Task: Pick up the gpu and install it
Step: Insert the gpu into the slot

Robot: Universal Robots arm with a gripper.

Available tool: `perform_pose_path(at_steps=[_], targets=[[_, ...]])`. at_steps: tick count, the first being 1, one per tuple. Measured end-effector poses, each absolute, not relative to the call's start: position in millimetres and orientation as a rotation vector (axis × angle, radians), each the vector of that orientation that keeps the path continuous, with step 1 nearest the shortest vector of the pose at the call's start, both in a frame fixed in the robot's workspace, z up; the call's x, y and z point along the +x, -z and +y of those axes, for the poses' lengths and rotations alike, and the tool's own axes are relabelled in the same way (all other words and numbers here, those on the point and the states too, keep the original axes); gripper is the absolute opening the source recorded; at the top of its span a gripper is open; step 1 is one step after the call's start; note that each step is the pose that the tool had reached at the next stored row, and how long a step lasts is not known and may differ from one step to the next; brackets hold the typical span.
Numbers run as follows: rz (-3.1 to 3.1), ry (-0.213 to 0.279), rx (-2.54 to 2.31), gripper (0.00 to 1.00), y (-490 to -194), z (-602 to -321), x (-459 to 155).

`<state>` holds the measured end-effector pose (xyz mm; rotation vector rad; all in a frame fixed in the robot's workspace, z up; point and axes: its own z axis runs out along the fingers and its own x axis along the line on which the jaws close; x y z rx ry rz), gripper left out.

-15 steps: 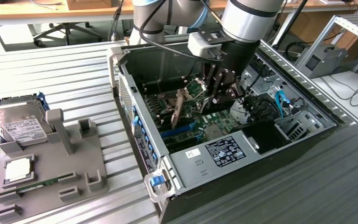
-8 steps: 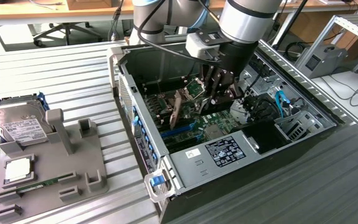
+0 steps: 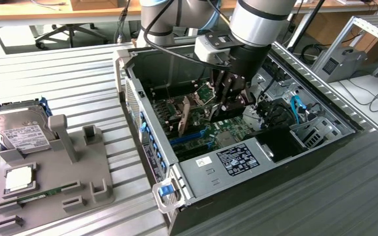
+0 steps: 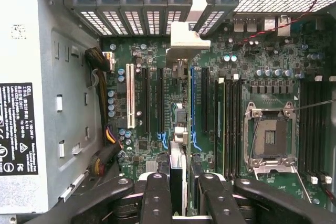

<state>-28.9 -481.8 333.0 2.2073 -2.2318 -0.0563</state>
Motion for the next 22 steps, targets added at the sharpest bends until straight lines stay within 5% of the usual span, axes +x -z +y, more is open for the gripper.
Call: perform_pose_path(at_steps=[22], targets=[[-2.232, 0.056, 2.207, 0.26, -327.1, -481.8, -34.2]])
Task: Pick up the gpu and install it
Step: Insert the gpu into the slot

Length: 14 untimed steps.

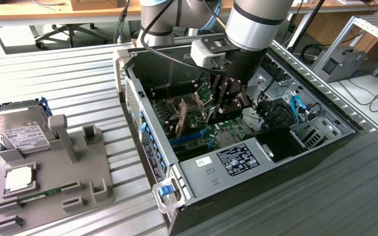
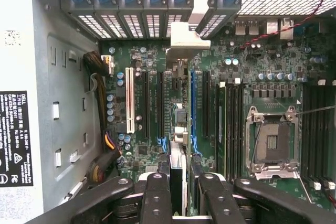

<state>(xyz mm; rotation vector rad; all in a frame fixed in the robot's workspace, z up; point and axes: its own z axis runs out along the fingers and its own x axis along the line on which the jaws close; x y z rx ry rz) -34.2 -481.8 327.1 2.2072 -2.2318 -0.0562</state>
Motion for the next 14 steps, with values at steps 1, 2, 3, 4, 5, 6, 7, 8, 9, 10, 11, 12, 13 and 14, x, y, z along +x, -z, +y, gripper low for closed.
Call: perform_pose_path(at_steps=[1, 2, 3, 4, 5, 6, 7, 8, 9, 10, 11, 12, 13, 14], targets=[[-2.232, 0.056, 2.207, 0.26, -326.8, -481.7, -34.4], [-2.232, 0.056, 2.207, 0.26, -326.5, -481.8, -34.5], [-2.232, 0.056, 2.207, 0.26, -326.0, -481.8, -34.8], [-2.232, 0.056, 2.207, 0.26, -325.6, -481.8, -35.0], [-2.232, 0.056, 2.207, 0.26, -325.1, -481.8, -35.2], [-2.232, 0.056, 2.207, 0.26, -324.8, -481.7, -35.3], [-2.232, 0.056, 2.207, 0.26, -324.4, -481.8, -35.5], [-2.232, 0.056, 2.207, 0.26, -324.1, -481.8, -35.6], [-2.232, 0.056, 2.207, 0.26, -323.8, -481.7, -35.7], [-2.232, 0.056, 2.207, 0.26, -323.6, -481.8, -35.8], [-2.232, 0.056, 2.207, 0.26, -323.3, -481.8, -35.8], [-2.232, 0.056, 2.207, 0.26, -323.1, -481.8, -35.9], [-2.232, 0.056, 2.207, 0.26, -322.8, -481.8, -35.9], [-2.232, 0.056, 2.207, 0.26, -322.6, -481.8, -36.0]])
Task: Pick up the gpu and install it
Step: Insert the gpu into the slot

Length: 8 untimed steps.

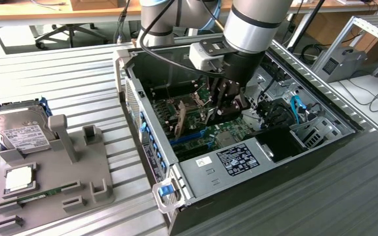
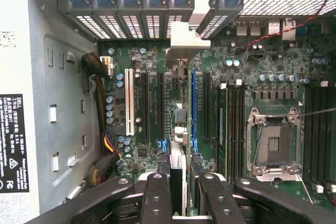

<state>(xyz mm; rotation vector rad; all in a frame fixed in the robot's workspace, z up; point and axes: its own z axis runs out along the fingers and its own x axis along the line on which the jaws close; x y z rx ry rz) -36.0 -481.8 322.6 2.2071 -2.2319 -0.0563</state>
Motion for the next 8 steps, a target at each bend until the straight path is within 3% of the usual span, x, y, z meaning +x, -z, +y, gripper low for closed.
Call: perform_pose_path(at_steps=[8], targets=[[-2.232, 0.056, 2.207, 0.26, -319.7, -481.8, -36.3]])
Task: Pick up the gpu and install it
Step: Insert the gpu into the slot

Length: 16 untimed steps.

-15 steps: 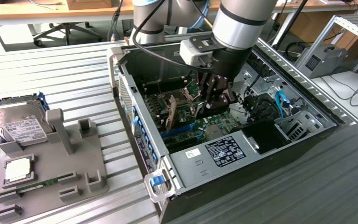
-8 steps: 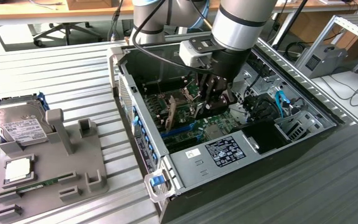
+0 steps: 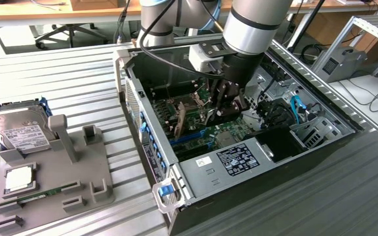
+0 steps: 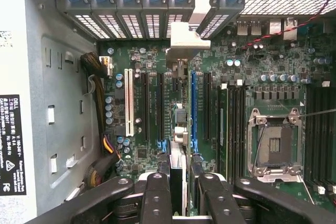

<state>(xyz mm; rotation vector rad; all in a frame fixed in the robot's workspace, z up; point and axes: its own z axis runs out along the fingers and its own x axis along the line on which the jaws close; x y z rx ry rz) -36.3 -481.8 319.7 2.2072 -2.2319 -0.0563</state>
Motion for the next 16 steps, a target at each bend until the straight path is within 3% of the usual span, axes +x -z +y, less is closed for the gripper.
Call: perform_pose_path(at_steps=[16], targets=[[-2.232, 0.056, 2.207, 0.26, -312.5, -481.8, -36.9]])
